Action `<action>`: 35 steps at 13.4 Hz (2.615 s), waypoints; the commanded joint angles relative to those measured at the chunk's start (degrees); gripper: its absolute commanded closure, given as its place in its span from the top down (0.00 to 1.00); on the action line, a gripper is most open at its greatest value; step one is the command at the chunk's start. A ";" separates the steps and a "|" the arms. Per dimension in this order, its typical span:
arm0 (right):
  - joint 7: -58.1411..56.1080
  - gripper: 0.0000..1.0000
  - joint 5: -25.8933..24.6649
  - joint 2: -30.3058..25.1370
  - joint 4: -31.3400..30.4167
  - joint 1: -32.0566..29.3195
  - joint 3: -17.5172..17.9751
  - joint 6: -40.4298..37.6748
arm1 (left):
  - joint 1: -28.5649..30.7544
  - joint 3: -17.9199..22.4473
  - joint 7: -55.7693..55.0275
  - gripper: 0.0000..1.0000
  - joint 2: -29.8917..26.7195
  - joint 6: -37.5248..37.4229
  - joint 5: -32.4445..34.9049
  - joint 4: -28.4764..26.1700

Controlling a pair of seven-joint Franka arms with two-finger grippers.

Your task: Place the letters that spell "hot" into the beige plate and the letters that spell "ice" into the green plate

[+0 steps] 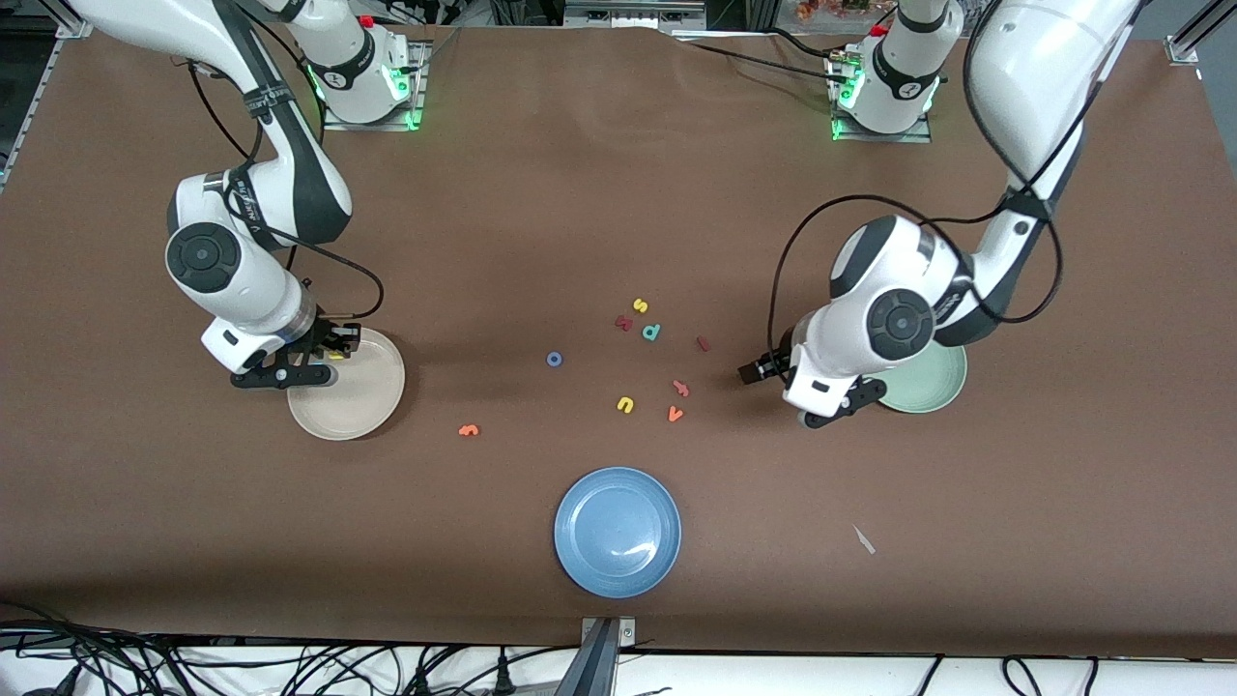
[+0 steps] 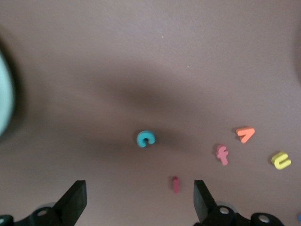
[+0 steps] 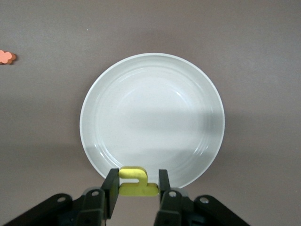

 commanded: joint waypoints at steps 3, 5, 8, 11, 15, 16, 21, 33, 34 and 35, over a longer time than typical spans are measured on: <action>-0.14 0.63 1.04 -1.32 -1.07 -0.16 0.37 -0.34 | -1.19 0.41 -7.93 1.00 3.14 8.37 9.55 -3.40; 0.47 0.63 1.04 -1.23 -1.07 -0.16 0.46 -0.34 | -1.45 0.41 -10.14 1.00 4.12 8.73 11.76 -3.49; 11.68 0.63 0.86 1.57 0.94 0.19 5.71 0.54 | -1.63 0.50 -12.87 0.94 6.05 13.12 11.85 -4.28; 19.88 0.67 0.07 8.32 9.10 5.10 6.79 1.16 | -1.89 0.59 -14.97 0.89 6.84 13.39 15.27 -4.99; 24.63 0.67 -2.47 15.81 16.41 6.95 6.70 4.23 | -2.15 0.59 -15.60 0.79 7.90 13.39 16.07 -4.99; 26.47 0.67 -4.05 16.95 17.90 7.31 6.61 4.23 | -2.24 0.59 -16.38 0.72 8.08 13.39 16.07 -4.99; 28.33 0.67 -6.70 21.52 21.42 7.57 6.00 7.30 | -2.33 0.50 -16.83 0.17 8.25 13.39 16.07 -4.90; 30.79 0.66 -6.26 29.53 28.28 11.08 2.31 11.27 | 10.57 -0.91 22.68 0.00 -4.40 -17.62 7.45 -2.52; 30.88 0.66 -6.26 29.70 28.29 11.18 2.30 11.27 | 12.33 -0.82 26.38 0.00 -4.58 -17.81 8.07 -3.05; 30.97 0.66 -6.26 29.79 28.29 11.18 2.30 11.27 | 13.91 -0.73 29.98 0.00 -4.32 -17.81 9.12 -3.40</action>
